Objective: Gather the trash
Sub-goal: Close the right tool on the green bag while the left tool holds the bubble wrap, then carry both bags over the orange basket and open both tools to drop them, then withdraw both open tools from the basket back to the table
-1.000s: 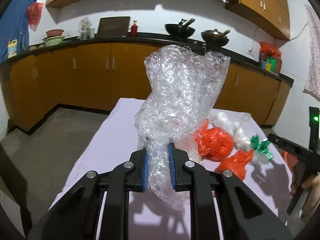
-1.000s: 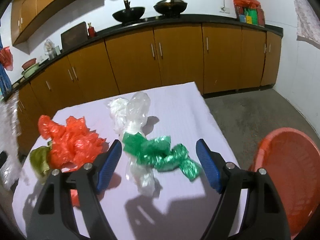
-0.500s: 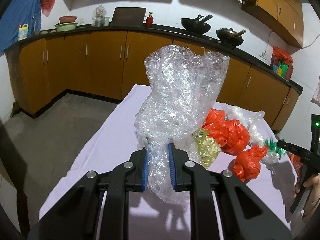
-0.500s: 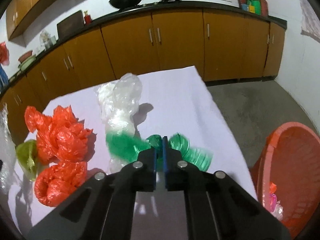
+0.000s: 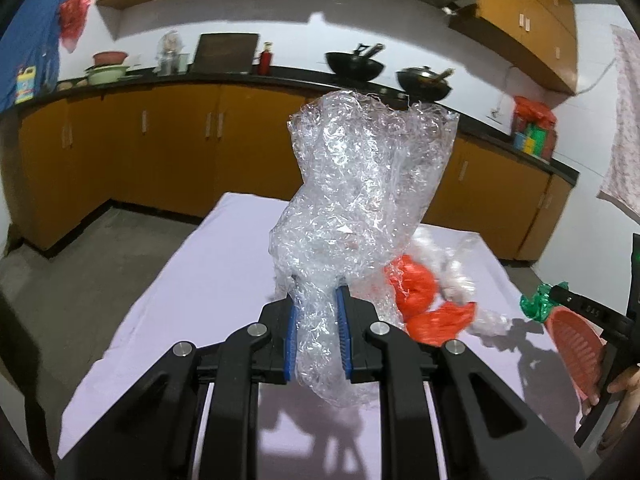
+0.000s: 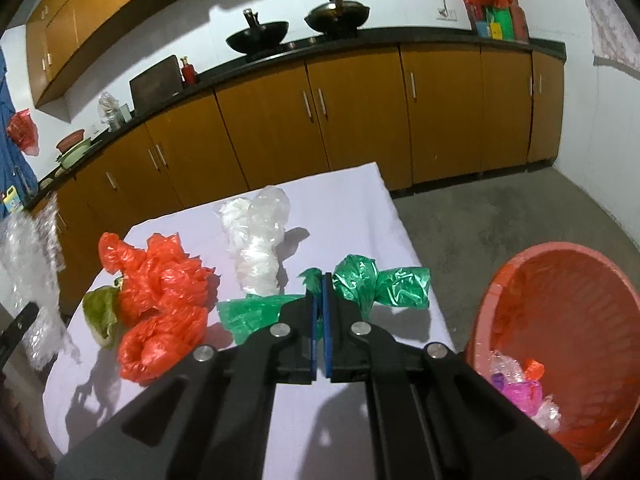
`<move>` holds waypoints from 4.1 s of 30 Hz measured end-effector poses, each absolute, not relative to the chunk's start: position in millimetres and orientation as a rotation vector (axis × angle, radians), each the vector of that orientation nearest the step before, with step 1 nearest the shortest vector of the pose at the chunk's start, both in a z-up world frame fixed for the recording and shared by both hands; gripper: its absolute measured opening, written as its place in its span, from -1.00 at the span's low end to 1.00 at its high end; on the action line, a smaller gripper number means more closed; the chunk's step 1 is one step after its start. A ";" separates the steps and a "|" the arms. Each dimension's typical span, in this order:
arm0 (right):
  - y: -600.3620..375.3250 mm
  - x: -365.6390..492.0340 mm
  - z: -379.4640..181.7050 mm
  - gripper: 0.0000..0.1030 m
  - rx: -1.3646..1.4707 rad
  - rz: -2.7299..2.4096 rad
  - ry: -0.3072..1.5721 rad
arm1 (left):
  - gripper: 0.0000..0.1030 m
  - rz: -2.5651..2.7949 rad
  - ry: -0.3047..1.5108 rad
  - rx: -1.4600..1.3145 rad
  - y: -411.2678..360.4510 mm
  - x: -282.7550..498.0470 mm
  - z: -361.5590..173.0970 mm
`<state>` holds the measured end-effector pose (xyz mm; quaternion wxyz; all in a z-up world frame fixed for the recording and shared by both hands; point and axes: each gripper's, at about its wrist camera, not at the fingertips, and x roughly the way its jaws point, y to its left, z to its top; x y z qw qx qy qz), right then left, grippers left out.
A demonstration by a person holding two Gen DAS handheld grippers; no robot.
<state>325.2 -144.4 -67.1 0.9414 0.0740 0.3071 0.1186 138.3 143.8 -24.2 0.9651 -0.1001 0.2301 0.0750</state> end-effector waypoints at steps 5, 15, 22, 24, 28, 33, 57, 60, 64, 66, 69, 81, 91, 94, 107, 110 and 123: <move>-160.7 303.5 -56.3 -0.92 0.147 0.223 0.593 | -0.67 0.074 0.472 -0.179 108.5 144.2 -21.7; -240.0 259.9 -41.6 -0.92 0.168 0.060 0.536 | -0.67 -0.157 0.499 -0.158 7.5 160.6 -20.4; -304.8 236.8 -43.3 -0.92 0.201 -0.072 0.520 | -0.67 -0.298 0.538 -0.109 -75.7 177.4 -27.7; -319.1 232.4 -45.1 -0.92 0.210 -0.101 0.516 | -0.67 -0.332 0.545 -0.085 -96.4 182.2 -29.0; -345.4 224.2 -50.1 -0.92 0.232 -0.150 0.511 | -0.67 -0.382 0.563 -0.046 -129.5 190.8 -31.9; -367.3 223.9 -57.3 -0.92 0.258 -0.184 0.510 | -0.67 -0.421 0.592 -0.016 -159.5 197.9 -40.3; -394.7 241.7 -76.6 -0.92 0.310 -0.205 0.527 | -0.67 -0.475 0.637 0.061 -215.7 210.4 -62.9; -397.4 243.8 -75.1 -0.92 0.315 -0.205 0.522 | -0.67 -0.485 0.636 0.068 -219.2 212.1 -62.5; -401.1 245.8 -72.3 -0.92 0.325 -0.203 0.514 | -0.67 -0.499 0.629 0.077 -223.3 214.2 -61.7; -402.2 247.1 -72.0 -0.92 0.330 -0.202 0.513 | -0.67 -0.502 0.630 0.082 -224.3 216.5 -62.7; -402.9 249.3 -72.7 -0.92 0.338 -0.199 0.515 | -0.67 -0.499 0.645 0.083 -226.5 220.7 -67.0; -408.8 245.8 -73.0 -0.33 0.372 -0.187 0.501 | -0.09 -0.480 0.693 0.050 -220.6 227.0 -75.1; -410.7 239.2 -71.0 -0.13 0.364 -0.230 0.500 | 0.11 -0.425 0.683 0.017 -197.6 222.7 -70.2; -404.1 238.5 -68.4 -0.03 0.349 -0.228 0.497 | 0.18 -0.397 0.675 0.004 -183.9 219.0 -67.3; -342.0 243.0 -66.0 0.29 0.294 -0.103 0.527 | 0.44 -0.138 0.620 -0.011 -70.2 185.2 -59.5; -312.6 247.5 -66.2 0.30 0.272 -0.042 0.543 | 0.47 -0.042 0.602 -0.009 -31.7 175.6 -57.4; -147.4 261.0 -76.3 0.30 0.159 0.247 0.641 | 0.61 0.349 0.560 -0.090 137.5 140.1 -62.9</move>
